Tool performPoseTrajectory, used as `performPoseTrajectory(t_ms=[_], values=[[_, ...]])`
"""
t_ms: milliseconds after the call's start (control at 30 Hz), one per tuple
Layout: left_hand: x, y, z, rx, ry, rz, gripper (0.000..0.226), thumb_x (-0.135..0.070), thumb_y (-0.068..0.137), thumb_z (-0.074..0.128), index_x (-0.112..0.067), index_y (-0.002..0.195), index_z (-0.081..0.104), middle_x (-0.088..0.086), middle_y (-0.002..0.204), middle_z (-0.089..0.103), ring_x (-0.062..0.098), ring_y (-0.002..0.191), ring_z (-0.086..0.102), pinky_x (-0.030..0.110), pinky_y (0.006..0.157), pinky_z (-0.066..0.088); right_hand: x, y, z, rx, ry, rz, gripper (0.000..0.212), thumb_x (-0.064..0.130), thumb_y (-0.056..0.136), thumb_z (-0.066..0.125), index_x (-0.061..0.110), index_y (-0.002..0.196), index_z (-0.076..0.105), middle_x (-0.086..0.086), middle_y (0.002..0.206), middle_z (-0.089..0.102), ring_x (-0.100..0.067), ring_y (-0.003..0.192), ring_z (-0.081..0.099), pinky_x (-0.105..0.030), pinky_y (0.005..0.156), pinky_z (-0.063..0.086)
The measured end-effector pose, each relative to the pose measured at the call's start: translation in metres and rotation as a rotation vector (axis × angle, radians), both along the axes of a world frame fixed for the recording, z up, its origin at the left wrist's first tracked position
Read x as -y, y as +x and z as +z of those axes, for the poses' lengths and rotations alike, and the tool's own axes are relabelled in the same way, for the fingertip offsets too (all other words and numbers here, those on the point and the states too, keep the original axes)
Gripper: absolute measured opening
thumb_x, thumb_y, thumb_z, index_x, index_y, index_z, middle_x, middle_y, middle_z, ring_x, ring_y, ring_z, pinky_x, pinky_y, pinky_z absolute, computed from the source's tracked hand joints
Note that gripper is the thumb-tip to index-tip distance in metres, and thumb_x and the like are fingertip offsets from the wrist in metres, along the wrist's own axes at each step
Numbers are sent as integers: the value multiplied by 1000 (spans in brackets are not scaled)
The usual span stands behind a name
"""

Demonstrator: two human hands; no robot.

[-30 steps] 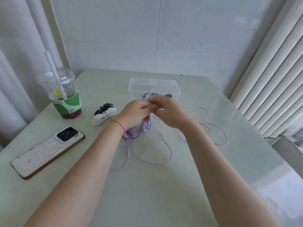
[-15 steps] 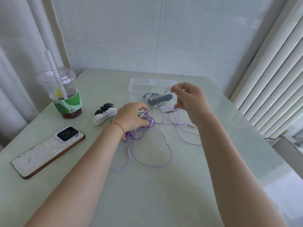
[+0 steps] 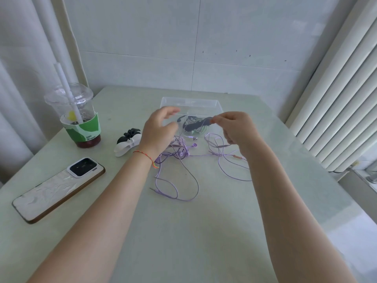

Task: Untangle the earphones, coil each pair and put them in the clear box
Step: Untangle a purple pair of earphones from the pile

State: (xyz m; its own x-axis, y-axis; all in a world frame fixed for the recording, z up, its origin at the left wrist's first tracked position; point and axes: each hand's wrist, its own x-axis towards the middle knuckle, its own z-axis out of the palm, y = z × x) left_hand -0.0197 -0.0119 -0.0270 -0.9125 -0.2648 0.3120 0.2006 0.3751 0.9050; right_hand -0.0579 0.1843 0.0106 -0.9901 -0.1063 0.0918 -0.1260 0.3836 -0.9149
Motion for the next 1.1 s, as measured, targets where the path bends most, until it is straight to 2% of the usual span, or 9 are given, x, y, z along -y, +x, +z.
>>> performPoseTrajectory(t_ms=[167,333,400,567,700,800,900,1000,1100], values=[[-24,6,5,93,85,-369,46,7,85,58,-18,123,56,3,100,69,14,92,65,27,83,53,8,11,3,30,40,306,16,15,93,59,6,89,71,3,53,40,-14,46,35,-22,45,29],[-18,4,-9,268,-221,-187,26,3,84,48,-18,84,65,3,67,68,7,53,64,23,62,52,11,4,5,-108,-152,22,21,10,94,49,14,77,63,-2,56,44,-12,44,37,-23,45,30],[-11,2,-9,227,-306,-65,30,0,85,49,-25,77,64,-6,67,69,-1,56,64,16,65,51,9,3,5,-167,-217,-91,22,11,93,48,17,77,61,1,57,46,-13,47,39,-24,48,33],[9,2,-5,162,-395,117,20,-38,71,53,-28,72,69,-9,73,71,19,76,67,38,80,54,7,-4,1,-288,-312,-296,22,15,94,46,22,77,58,3,65,51,-17,61,45,-27,58,37],[14,2,-5,151,-401,115,30,-45,75,57,-21,77,75,-4,70,72,23,80,66,42,84,51,-4,-18,-9,-119,144,-278,23,13,90,48,13,76,66,-3,70,58,-23,69,49,-29,64,39],[9,-1,-5,199,-515,76,19,-39,86,66,-24,80,76,-6,73,72,23,86,66,42,93,46,-4,-20,-18,-87,549,-180,28,8,89,45,-6,99,67,-15,89,61,-29,85,51,-34,73,41],[2,-1,-5,218,-615,69,17,-36,88,65,-24,81,76,-6,69,68,25,87,63,40,93,43,8,-8,-13,-200,453,-102,36,7,94,42,9,123,64,-7,127,62,-24,119,53,-26,94,38],[-7,1,-2,191,-584,14,12,-33,87,67,-27,83,77,-9,70,66,23,87,63,39,92,44,23,3,-9,-264,251,116,39,0,88,45,18,115,67,4,111,69,-11,107,62,-16,92,44],[-10,2,0,163,-536,-51,11,-31,87,67,-28,83,77,-4,77,72,21,83,65,35,80,49,33,9,-15,-154,340,293,32,5,89,48,20,113,63,6,95,71,-5,83,64,-14,69,46]])
